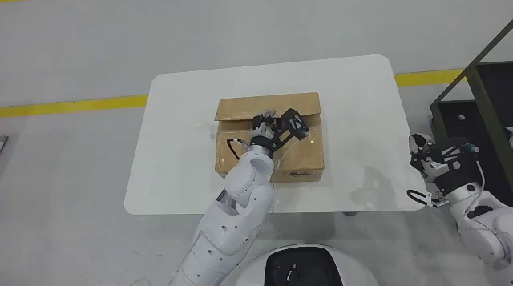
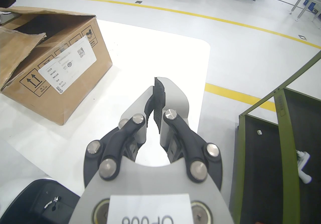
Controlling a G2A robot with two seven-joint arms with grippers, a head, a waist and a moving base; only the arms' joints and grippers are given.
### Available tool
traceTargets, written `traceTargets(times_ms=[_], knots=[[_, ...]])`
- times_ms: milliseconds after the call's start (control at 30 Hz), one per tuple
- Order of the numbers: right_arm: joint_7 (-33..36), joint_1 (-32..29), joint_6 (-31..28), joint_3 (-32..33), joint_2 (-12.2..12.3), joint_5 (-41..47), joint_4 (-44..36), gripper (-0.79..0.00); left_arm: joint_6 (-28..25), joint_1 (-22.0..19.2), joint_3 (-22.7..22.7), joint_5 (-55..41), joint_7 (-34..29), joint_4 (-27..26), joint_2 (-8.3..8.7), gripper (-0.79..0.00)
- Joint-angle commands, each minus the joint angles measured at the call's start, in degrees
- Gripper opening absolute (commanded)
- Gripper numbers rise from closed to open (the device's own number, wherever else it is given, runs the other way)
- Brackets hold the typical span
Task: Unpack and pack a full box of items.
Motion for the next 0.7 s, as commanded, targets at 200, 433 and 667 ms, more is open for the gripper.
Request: traceTargets(times_ms=[200, 433, 667], knots=[[-0.1, -0.1, 0.1, 0.1, -0.1, 0.2, -0.2, -0.785, -2.4, 2.3, 0.3, 0.2, -0.8, -5.3, -0.3, -0.785], [-0.3, -0.2, 0.1, 0.2, -0.2, 0.4, -0.4, -0.785, -4.7, 5.8, 1.9, 1.0, -2.6, -12.0, -0.56, -0.785], [-0.5, -0.4, 0.0, 0.1, -0.3, 0.3, -0.7, -0.785, -4.7, 2.6, 3.1, 3.0, -1.7, -10.4, -1.41, 0.0]])
